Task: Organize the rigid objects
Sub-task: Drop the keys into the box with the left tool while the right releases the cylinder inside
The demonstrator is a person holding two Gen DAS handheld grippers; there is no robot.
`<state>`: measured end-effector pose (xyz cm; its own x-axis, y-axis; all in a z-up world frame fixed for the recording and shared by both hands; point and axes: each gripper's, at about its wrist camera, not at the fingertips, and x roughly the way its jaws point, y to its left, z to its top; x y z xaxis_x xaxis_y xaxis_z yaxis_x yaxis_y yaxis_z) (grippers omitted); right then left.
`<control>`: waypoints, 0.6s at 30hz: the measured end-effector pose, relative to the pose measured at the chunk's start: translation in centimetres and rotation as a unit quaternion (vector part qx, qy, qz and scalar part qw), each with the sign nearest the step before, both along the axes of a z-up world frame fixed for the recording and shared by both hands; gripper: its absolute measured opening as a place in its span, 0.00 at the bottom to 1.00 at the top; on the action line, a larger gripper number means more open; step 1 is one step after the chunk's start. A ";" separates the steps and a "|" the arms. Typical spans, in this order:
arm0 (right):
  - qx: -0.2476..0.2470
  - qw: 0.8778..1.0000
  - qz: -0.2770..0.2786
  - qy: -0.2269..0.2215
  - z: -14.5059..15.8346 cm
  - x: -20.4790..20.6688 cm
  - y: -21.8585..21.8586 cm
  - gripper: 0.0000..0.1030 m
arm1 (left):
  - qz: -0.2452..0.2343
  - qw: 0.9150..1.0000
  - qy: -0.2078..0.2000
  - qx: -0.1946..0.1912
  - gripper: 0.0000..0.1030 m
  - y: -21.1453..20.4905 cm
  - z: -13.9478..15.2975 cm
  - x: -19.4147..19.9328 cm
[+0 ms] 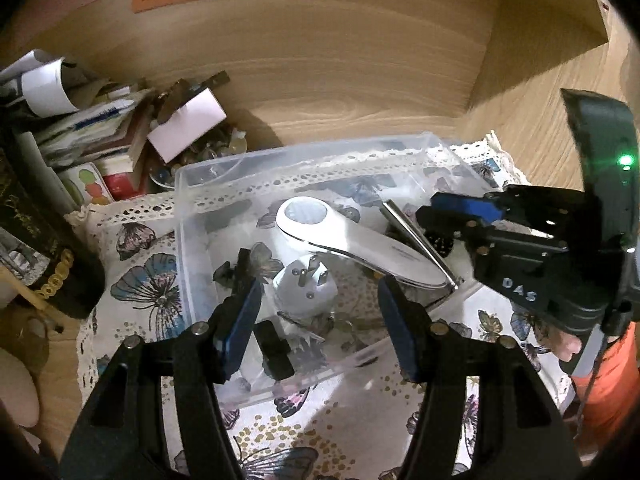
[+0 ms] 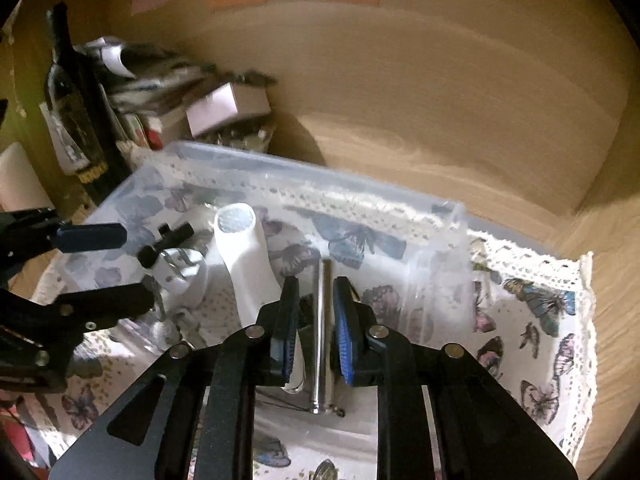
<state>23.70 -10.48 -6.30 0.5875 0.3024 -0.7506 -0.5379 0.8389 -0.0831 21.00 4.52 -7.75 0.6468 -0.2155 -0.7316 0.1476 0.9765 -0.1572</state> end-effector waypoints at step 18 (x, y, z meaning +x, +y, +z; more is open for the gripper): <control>0.127 0.975 -0.004 -0.184 11.1 -13.4 -5.1 0.71 | 0.065 0.973 -0.220 0.017 0.91 -0.4 9.8 -11.9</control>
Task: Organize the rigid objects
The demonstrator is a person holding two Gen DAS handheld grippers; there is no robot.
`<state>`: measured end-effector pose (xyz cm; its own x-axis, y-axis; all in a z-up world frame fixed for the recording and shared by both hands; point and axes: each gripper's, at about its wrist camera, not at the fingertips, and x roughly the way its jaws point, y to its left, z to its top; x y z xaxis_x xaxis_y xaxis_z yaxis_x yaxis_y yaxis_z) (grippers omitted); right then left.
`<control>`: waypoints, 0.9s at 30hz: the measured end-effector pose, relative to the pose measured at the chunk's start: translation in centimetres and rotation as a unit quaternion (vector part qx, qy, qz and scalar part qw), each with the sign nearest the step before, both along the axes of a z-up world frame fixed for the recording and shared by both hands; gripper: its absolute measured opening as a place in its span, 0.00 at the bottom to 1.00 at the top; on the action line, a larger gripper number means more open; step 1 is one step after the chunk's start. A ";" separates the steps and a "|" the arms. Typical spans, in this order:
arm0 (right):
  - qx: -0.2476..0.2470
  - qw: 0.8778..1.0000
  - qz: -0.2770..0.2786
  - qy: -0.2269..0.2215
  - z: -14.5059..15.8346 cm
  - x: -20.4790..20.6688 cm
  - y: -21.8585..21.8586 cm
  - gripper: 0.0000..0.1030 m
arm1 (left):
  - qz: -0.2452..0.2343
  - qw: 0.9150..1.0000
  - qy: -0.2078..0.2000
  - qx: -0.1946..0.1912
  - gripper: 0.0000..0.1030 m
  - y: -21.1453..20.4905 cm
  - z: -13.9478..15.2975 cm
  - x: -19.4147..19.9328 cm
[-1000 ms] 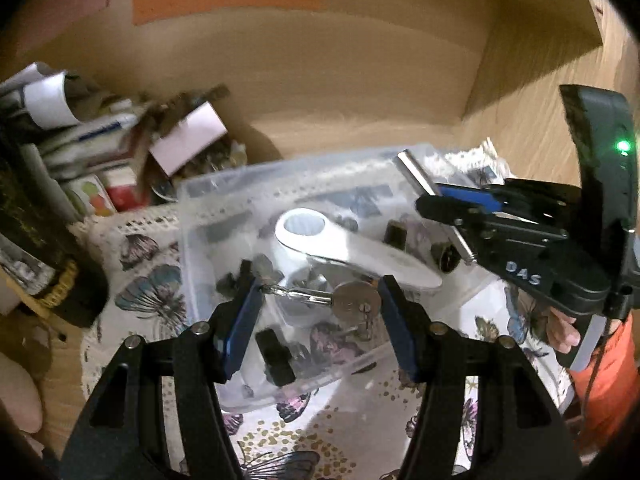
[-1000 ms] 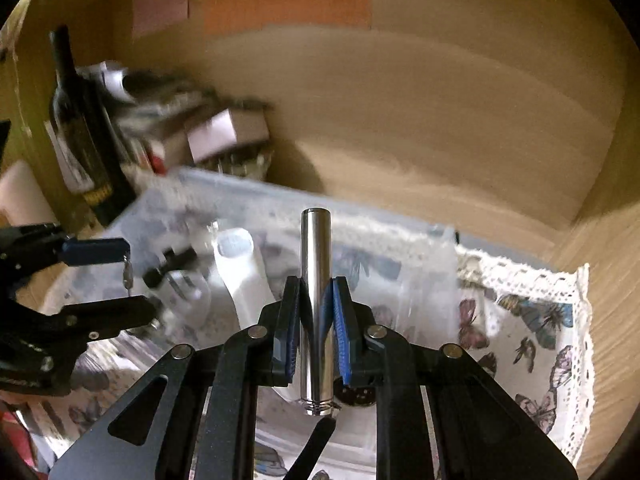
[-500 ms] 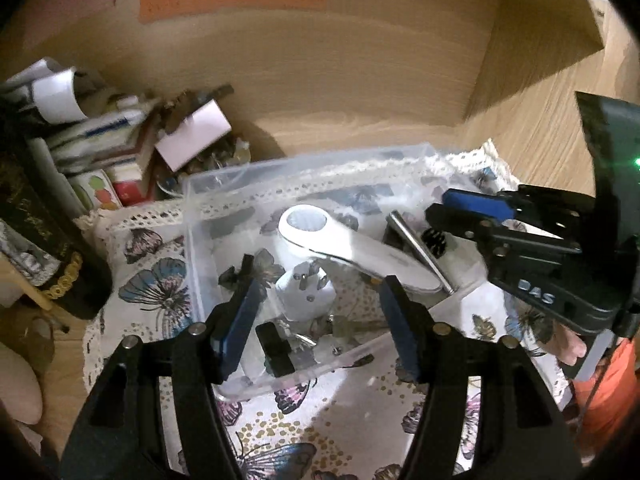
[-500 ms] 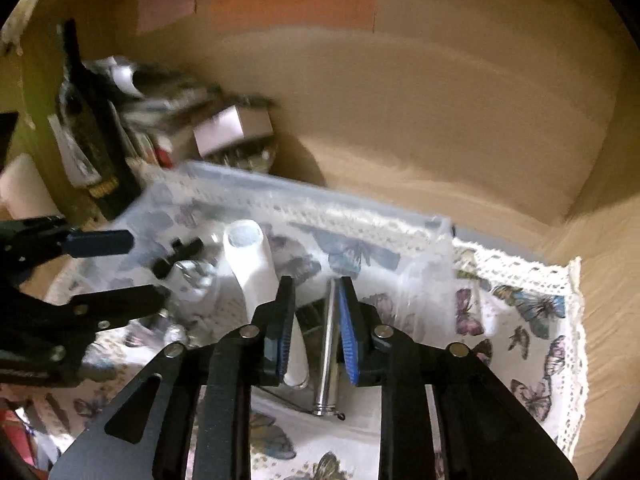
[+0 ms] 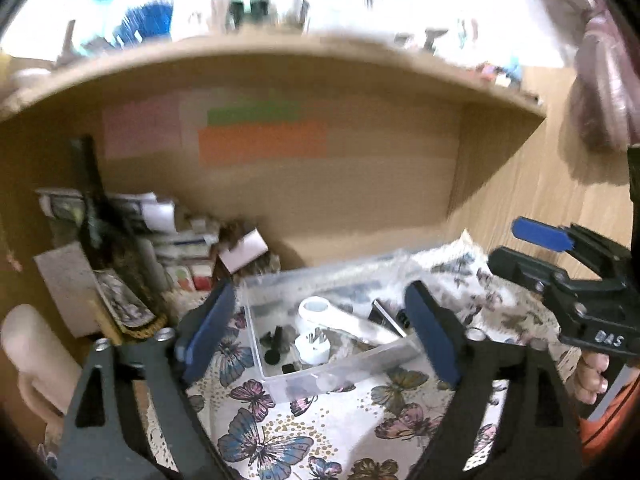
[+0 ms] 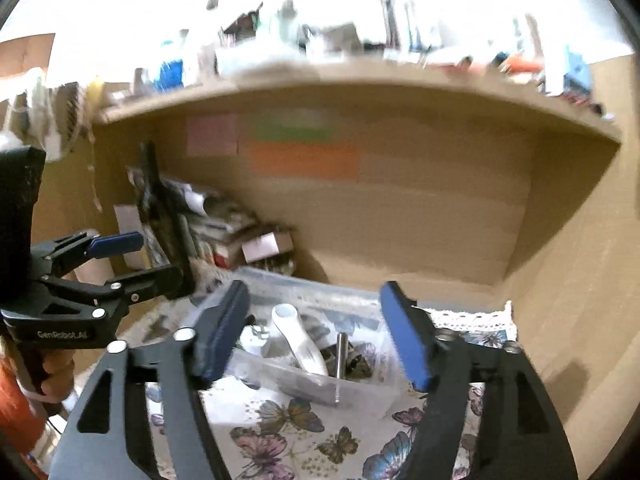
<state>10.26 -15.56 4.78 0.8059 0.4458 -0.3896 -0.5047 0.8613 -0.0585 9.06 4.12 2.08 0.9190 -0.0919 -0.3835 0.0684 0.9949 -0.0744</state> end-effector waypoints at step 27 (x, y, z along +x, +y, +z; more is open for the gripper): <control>0.059 0.996 -0.029 -0.055 -0.2 -6.9 -1.5 1.00 | 0.009 0.998 -0.064 -0.009 1.00 -1.1 0.7 -7.7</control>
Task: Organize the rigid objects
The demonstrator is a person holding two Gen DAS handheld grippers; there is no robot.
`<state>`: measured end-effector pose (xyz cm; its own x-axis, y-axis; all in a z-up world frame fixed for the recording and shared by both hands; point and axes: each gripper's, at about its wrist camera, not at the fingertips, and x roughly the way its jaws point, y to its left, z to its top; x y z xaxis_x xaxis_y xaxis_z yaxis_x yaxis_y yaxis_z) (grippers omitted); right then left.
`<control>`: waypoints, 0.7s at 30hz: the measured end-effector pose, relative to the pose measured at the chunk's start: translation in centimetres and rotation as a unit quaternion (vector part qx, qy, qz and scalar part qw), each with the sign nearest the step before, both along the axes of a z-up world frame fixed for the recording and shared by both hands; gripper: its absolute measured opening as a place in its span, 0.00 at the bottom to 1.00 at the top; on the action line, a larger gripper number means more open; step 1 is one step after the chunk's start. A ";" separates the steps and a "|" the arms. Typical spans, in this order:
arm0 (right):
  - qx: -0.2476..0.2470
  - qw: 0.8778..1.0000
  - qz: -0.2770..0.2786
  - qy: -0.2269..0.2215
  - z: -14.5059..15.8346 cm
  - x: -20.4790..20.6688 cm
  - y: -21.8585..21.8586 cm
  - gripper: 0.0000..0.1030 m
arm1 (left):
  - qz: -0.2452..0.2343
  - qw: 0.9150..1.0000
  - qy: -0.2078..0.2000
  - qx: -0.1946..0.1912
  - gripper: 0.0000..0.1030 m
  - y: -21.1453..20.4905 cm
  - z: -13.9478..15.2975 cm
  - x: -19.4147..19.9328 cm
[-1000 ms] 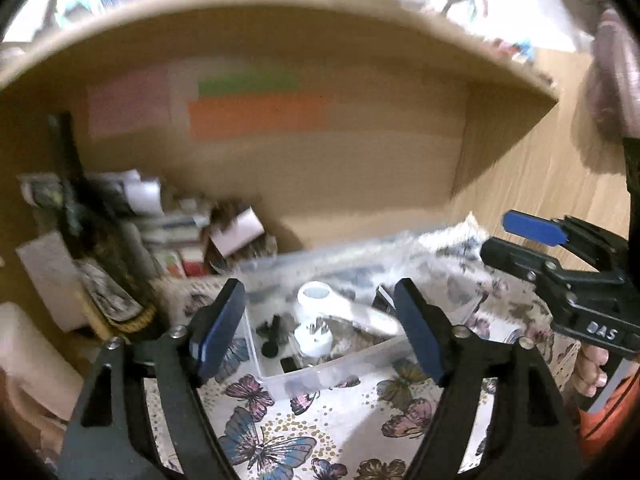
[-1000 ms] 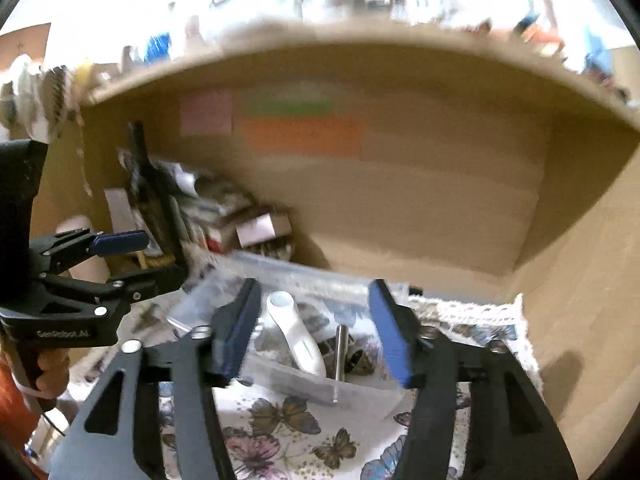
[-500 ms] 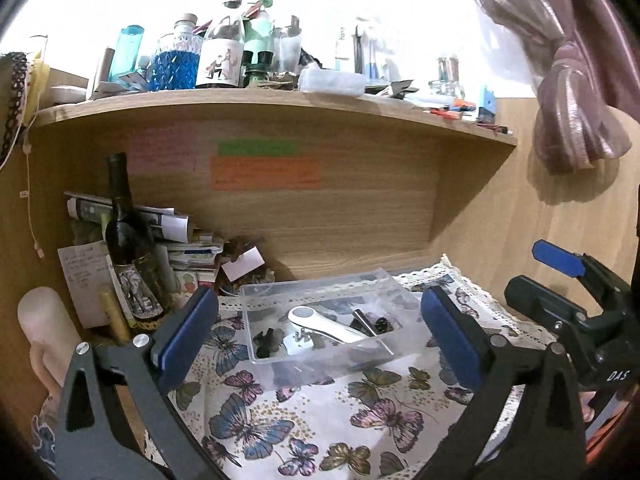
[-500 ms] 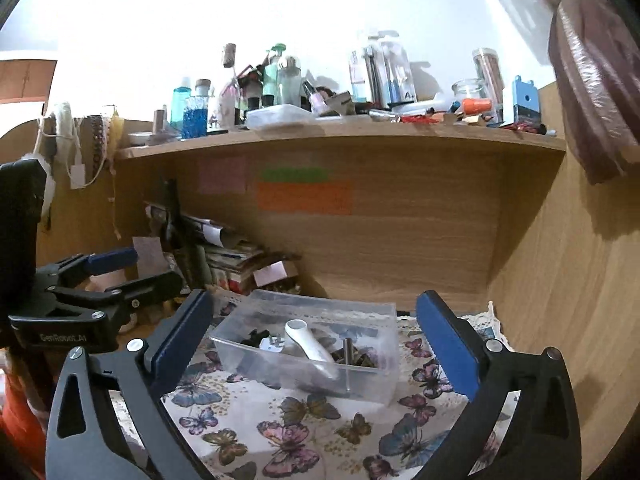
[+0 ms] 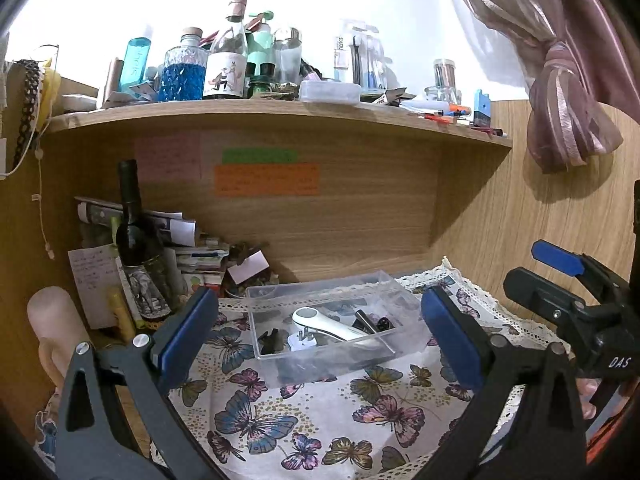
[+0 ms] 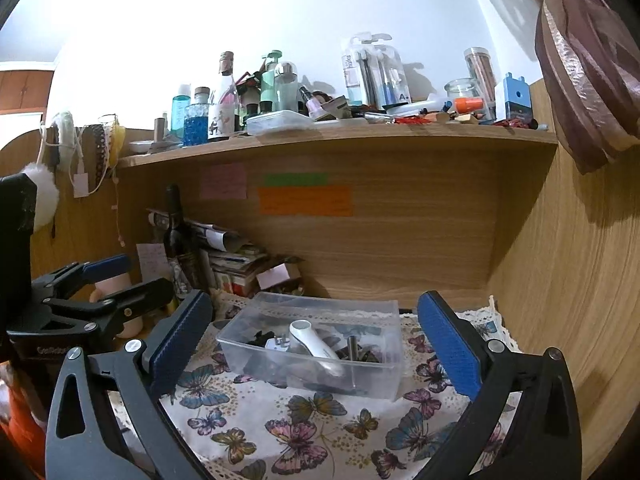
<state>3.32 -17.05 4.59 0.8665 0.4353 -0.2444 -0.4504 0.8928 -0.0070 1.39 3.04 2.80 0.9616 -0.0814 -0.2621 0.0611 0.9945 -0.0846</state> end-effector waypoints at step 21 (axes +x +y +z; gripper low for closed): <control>0.006 1.000 -0.002 -0.002 0.2 0.0 -0.2 1.00 | 0.000 1.000 -0.011 -0.001 1.00 0.0 0.6 -0.3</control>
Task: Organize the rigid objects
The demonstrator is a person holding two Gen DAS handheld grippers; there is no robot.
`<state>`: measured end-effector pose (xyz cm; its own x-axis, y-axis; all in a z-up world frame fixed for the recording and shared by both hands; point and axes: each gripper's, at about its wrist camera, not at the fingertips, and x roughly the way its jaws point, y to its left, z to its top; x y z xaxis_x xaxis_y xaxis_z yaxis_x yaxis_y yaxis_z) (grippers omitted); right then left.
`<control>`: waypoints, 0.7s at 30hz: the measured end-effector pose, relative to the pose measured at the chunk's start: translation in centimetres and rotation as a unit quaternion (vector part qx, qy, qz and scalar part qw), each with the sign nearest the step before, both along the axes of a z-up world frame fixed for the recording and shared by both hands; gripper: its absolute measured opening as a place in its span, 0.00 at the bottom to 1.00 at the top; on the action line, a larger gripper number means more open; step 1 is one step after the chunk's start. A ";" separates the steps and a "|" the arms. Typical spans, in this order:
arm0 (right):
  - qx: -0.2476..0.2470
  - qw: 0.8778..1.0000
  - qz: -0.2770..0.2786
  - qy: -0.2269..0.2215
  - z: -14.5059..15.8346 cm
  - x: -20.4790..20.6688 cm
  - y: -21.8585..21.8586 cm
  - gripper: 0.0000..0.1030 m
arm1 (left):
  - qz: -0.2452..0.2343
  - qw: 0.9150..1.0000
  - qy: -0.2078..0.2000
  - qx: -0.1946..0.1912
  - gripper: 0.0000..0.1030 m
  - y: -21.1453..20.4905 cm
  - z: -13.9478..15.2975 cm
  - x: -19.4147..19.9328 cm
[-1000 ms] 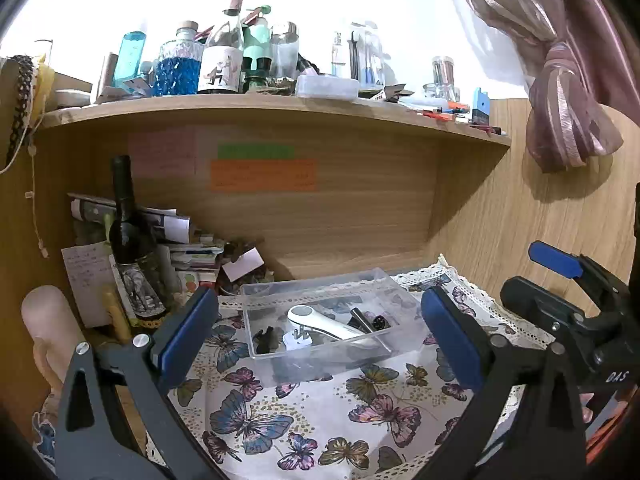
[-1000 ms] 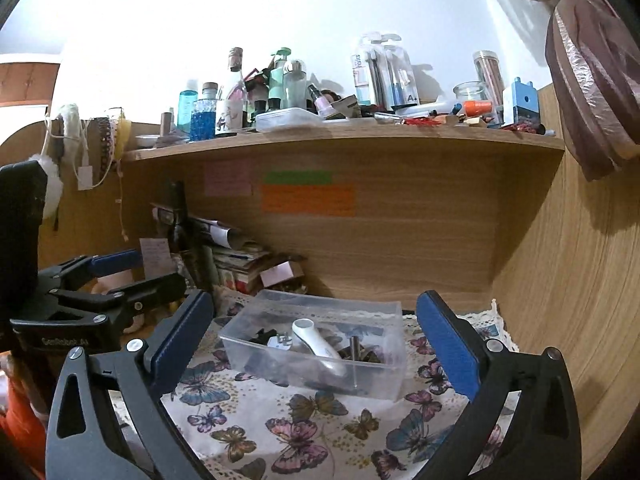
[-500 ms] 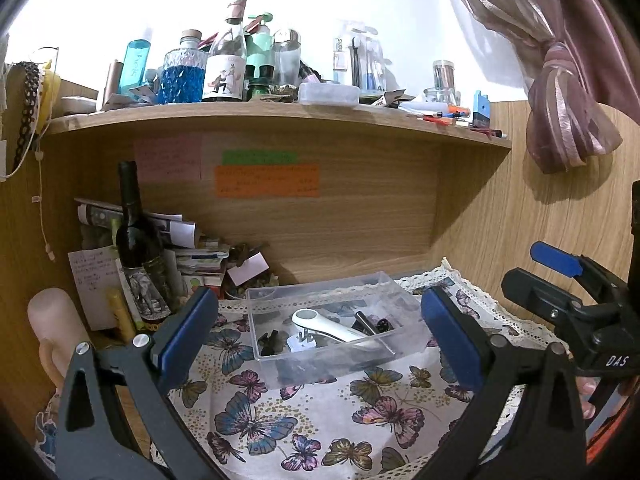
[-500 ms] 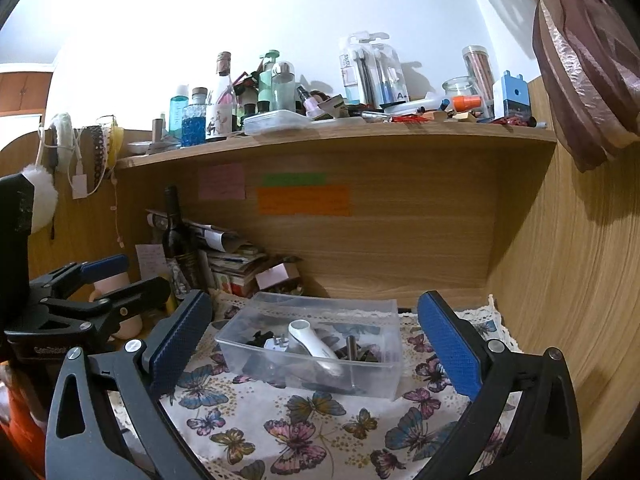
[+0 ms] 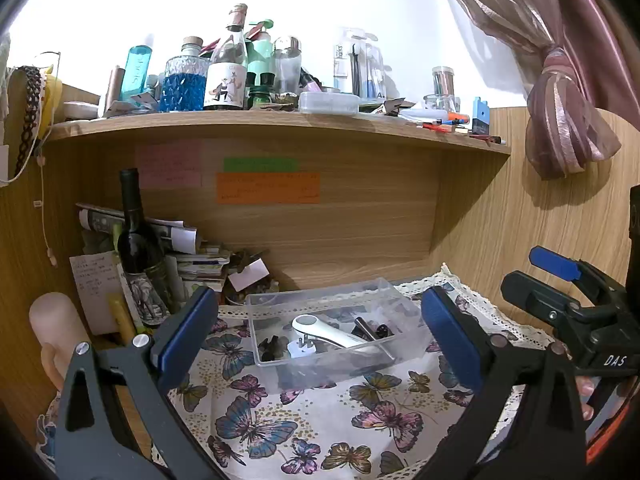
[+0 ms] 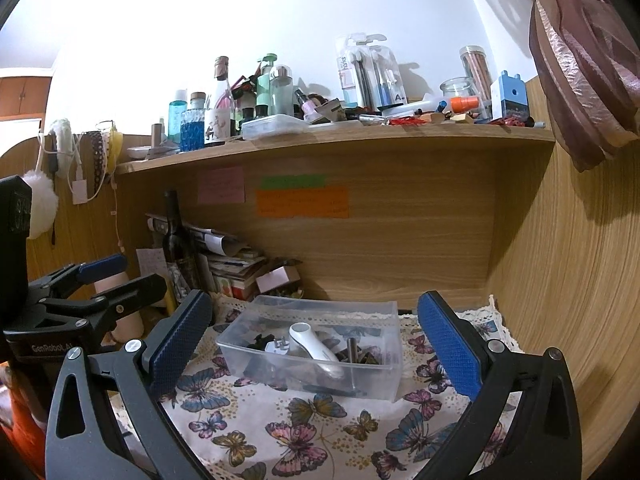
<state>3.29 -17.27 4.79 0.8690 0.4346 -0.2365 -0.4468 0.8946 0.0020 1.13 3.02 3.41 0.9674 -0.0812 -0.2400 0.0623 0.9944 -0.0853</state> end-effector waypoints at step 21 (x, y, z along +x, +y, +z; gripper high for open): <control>0.004 1.000 -0.006 0.002 0.3 -0.4 0.3 1.00 | -0.011 1.000 -0.003 0.000 1.00 0.0 0.0 0.1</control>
